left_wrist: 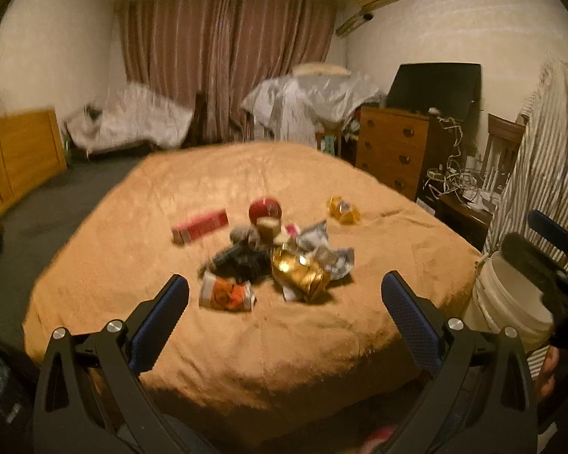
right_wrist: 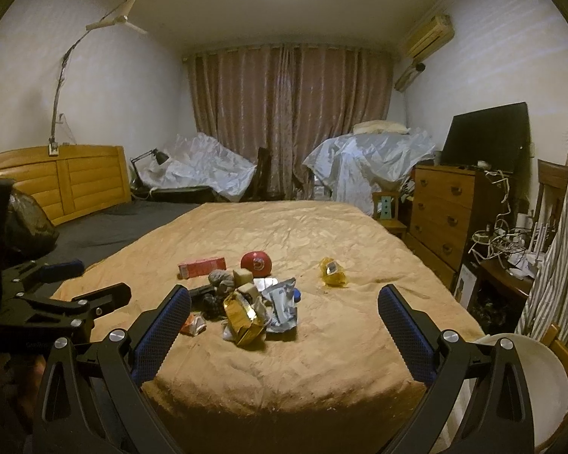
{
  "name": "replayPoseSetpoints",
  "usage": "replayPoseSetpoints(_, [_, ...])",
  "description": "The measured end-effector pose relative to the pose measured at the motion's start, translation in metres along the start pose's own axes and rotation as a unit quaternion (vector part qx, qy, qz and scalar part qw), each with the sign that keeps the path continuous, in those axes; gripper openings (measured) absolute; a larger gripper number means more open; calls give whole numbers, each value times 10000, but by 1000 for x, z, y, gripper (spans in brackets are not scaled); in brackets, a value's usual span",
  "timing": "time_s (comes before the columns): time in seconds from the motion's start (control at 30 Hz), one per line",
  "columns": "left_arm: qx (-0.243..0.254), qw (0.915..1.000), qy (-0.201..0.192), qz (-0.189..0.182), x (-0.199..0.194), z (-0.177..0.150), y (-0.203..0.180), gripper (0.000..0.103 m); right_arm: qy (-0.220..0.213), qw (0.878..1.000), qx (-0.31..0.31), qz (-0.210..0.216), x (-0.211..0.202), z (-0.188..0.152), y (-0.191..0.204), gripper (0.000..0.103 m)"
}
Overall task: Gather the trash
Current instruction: 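Grasp the orange paper cup with the left tool while the right tool grasps the gold wrapper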
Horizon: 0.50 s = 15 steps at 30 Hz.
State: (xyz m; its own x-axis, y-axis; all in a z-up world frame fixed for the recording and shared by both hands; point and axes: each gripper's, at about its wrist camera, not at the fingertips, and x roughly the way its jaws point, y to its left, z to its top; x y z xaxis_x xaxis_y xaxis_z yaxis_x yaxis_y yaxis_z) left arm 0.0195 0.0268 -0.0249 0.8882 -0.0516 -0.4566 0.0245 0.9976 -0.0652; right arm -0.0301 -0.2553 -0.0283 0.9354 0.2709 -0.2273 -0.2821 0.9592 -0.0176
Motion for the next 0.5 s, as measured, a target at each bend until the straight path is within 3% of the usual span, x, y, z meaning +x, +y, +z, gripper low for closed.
replayPoseSetpoints(0.13, [-572,9959,696,84,47,-13,46,98,274,9995,-103,135,21,-10,2,99])
replayPoseSetpoints(0.3, [-1396,9757,1689,92,112,-46,109,98,650,9973,-153,293,57,-24,1,99])
replayPoseSetpoints(0.4, [-1544,9676,1999,-10,137,-57,120,97,869,9952,-196,409,79,-34,3,99])
replayPoseSetpoints(0.5, [-1423,9648,2207,-161,161,-57,119,93,1063,9929,-227,474,101,-43,5,99])
